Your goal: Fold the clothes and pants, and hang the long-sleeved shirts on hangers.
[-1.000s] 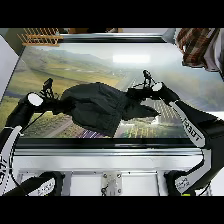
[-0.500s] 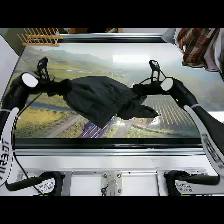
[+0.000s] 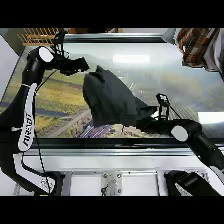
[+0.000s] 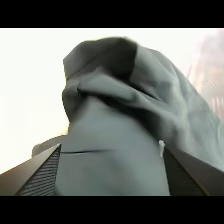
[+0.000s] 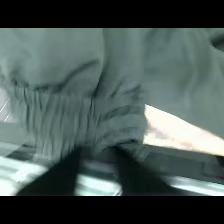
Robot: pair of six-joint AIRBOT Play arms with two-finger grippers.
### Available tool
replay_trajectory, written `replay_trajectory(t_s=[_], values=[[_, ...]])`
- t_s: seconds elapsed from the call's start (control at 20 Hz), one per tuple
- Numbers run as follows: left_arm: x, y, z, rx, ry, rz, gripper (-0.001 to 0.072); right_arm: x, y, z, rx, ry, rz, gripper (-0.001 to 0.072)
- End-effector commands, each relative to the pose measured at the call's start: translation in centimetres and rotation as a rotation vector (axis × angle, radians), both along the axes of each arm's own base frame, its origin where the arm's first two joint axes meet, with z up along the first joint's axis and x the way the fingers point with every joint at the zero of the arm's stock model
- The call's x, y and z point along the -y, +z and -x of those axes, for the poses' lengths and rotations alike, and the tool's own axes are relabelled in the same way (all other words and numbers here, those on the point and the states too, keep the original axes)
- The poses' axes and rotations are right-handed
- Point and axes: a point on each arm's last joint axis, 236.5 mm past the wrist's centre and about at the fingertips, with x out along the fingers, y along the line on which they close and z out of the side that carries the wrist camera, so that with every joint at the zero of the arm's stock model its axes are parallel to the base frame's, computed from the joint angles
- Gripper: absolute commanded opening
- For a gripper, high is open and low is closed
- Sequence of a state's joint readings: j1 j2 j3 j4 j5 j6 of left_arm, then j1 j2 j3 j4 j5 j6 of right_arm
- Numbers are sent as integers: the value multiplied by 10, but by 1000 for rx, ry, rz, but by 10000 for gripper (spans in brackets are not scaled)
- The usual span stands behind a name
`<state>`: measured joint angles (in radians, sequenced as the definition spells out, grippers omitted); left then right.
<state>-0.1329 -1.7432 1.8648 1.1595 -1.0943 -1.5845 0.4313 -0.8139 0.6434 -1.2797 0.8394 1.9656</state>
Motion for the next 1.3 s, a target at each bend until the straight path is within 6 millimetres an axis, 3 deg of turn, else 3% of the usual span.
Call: replay_trajectory(t_s=[0.0, 0.05, 0.2, 0.4, 0.5, 0.7, 1.1, 1.2, 1.25], values=[[-1, 3, 18, -82, -52, -19, 675, 6, 10, 6, 34, -30, -20, 606], [-10, 0, 32, -130, -56, -28, 675, 14, 20, -1, 69, -41, -19, 649], [-32, -32, 75, -263, -27, -35, 675, 39, 49, -16, 158, -119, -36, 648], [-44, -116, 160, -472, -1, -39, 675, 63, 72, -21, 229, -198, -55, 648], [-34, -150, 196, -523, -9, -9, 675, 63, 73, -21, 233, -199, -56, 648], [-5, -183, 224, -547, -10, 117, 675, 59, 74, -20, 226, -198, -74, 648], [48, -211, 258, -611, -127, 92, 667, 55, 75, -19, 216, -199, -98, 648], [53, -205, 252, -582, -137, 91, 94, 56, 72, -19, 211, -199, -93, 648], [55, -198, 244, -559, -140, 95, 17, 56, 68, -20, 197, -199, -88, 648]])
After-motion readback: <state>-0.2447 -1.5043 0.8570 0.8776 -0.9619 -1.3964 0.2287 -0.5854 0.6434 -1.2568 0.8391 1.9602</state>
